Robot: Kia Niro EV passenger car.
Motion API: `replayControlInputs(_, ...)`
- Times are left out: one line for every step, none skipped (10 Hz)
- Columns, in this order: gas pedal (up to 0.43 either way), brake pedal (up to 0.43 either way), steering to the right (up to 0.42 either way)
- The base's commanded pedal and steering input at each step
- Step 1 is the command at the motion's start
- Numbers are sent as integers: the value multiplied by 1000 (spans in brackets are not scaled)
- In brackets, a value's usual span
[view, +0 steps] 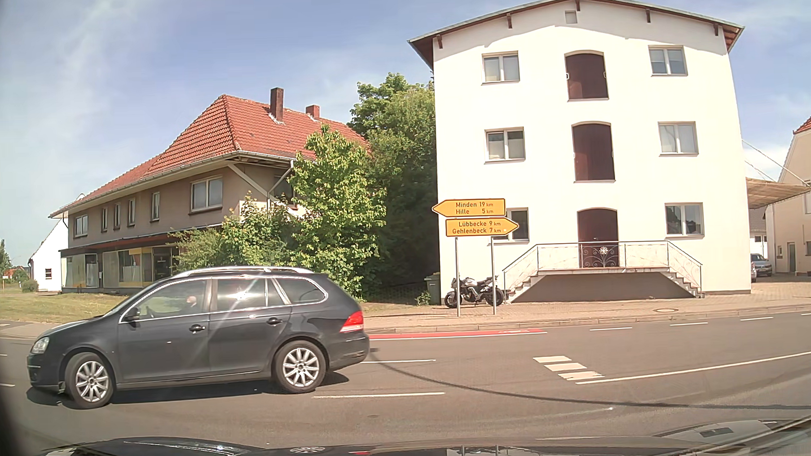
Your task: Follow the waypoints while adhering to traffic rules and regulations
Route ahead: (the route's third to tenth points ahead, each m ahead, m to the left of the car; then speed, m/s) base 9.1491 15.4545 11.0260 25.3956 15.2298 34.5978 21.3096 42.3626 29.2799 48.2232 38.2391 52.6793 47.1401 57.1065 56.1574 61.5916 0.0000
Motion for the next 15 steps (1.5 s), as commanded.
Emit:
replayControlInputs(0, 189, 17)
replayControlInputs(0, 171, 17)
replayControlInputs(0, 146, 17)
replayControlInputs(0, 140, 17)
replayControlInputs(0, 140, 17)
replayControlInputs(0, 140, 17)
replayControlInputs(0, 146, 17)
replayControlInputs(0, 152, 17)
replayControlInputs(0, 152, 17)
replayControlInputs(0, 152, 17)
replayControlInputs(0, 152, 17)
replayControlInputs(0, 152, 17)
replayControlInputs(0, 146, 17)
replayControlInputs(0, 146, 17)
replayControlInputs(0, 128, 17)
